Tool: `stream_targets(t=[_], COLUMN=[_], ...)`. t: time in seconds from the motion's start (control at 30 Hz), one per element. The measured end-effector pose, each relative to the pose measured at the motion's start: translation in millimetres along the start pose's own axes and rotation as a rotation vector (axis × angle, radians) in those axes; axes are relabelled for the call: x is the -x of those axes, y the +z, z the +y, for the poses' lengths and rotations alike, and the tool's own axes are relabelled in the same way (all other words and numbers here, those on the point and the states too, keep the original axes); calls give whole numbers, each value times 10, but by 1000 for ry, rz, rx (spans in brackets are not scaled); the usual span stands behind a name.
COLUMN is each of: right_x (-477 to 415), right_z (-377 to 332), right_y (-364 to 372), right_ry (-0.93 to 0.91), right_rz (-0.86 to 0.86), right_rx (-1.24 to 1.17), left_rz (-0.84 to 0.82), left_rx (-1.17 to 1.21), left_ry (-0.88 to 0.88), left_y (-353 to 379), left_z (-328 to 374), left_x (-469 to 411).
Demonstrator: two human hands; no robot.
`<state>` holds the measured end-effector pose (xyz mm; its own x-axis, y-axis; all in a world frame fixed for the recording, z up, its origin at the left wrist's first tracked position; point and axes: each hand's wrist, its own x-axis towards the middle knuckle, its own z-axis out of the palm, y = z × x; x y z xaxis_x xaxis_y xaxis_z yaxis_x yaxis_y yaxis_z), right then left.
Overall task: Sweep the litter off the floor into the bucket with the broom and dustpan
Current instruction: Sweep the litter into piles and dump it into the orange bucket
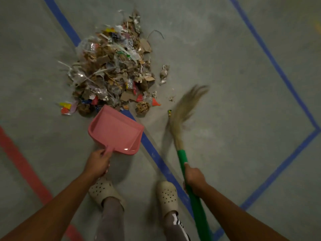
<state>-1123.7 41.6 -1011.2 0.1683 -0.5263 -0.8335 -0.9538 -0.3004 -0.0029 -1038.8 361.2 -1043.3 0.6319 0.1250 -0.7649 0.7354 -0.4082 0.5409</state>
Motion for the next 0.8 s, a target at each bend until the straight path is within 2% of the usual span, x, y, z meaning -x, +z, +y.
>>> stream_targets(t=[0.07,0.17,0.3,0.4,0.6,0.7,0.8], right_x=[194,547,858,843,220,-192,-546], right_z=[-200,-427,-737,-1108,-1953,-2256,-2384], right_y=[324,571,471,304,258,447,760], right_ry=[-57,-132,-155,-158,-123,-164,-217], right_rz=[-35,41,169,196,175,158,145], right_rx=[-11,1,-42,-24,42,118,168], left_rz=[15,31,25,51,107,143,129], left_rx=[-21,2,9,-10,-190,-318,-339], left_ry=[3,32,51,28,-12,-68,-101], left_y=[-169,-493,-985,-1405,-2356,-2747,-2949], left_z=[-2,38,128,78,-369,-665,-911], left_x=[-34,-39,3,-30,-405,-754,-1181])
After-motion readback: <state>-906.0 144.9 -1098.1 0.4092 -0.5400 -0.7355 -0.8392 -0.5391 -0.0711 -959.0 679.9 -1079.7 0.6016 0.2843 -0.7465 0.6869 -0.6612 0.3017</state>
